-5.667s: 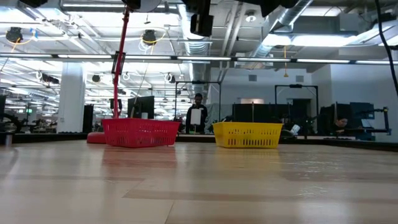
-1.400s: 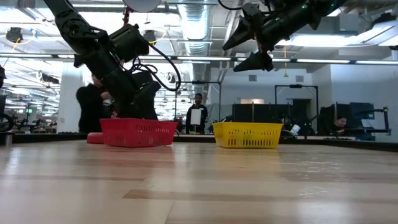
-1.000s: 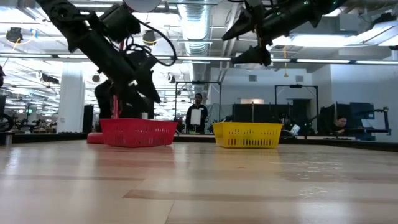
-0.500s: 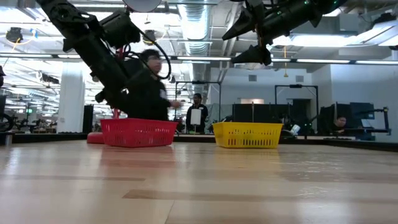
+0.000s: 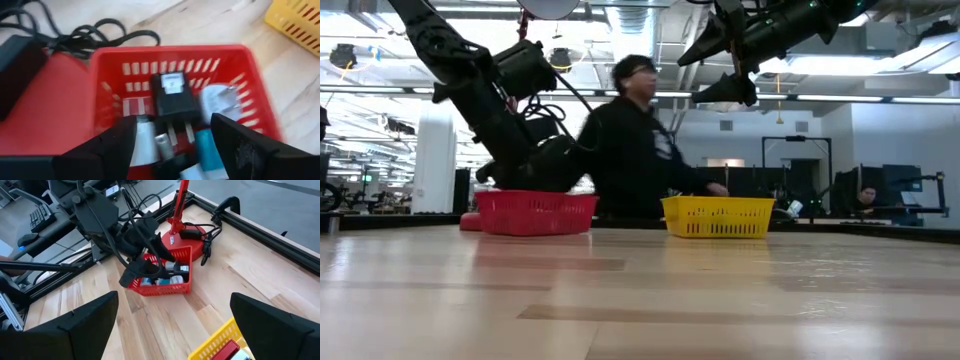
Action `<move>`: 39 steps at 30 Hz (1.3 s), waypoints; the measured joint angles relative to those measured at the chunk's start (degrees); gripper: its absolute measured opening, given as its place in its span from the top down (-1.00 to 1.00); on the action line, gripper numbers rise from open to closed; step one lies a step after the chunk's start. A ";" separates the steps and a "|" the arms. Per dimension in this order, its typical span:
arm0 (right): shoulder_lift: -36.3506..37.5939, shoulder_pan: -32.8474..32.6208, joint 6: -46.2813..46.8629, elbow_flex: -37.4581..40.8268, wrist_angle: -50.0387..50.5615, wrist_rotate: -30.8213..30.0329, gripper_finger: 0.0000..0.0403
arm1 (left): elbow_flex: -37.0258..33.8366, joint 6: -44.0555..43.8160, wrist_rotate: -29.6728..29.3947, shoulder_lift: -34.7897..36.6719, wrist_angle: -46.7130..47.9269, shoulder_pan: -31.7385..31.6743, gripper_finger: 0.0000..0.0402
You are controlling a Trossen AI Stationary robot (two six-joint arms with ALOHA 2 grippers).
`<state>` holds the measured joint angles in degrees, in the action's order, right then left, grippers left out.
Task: Pick & Place Office items
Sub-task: Put the black charger adapter into the red bin, then return to Home Position
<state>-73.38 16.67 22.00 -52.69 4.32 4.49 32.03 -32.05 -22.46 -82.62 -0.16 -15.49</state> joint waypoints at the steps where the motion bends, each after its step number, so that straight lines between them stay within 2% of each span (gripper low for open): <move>1: 0.00 0.00 0.00 0.00 0.09 -0.02 -0.87 | 0.00 0.00 0.62 -0.17 -0.48 0.00 -0.25; 9: 0.00 -0.02 -0.02 0.00 0.20 0.00 -0.87 | 0.02 -0.02 6.21 0.05 -1.33 -0.01 -0.25; 13: 0.00 -0.02 0.00 0.00 0.39 0.00 -0.87 | 0.00 -0.17 7.08 1.24 -1.28 0.42 -0.25; 20: 0.00 -0.10 0.00 0.00 0.42 0.00 -0.87 | 0.04 0.02 0.22 7.68 -2.58 0.42 -0.25; 25: 0.00 -0.15 0.00 0.00 0.42 0.00 -0.87 | 0.02 -0.09 -1.73 8.54 -2.57 0.42 -0.25; 39: 0.00 -0.15 0.02 0.02 1.12 0.00 -0.87 | 0.03 -4.25 -1.45 -1.30 -4.73 -0.69 -0.25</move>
<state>-73.39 16.51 22.02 -52.66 5.44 4.49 32.06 -36.31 -23.91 -83.92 -4.89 -16.17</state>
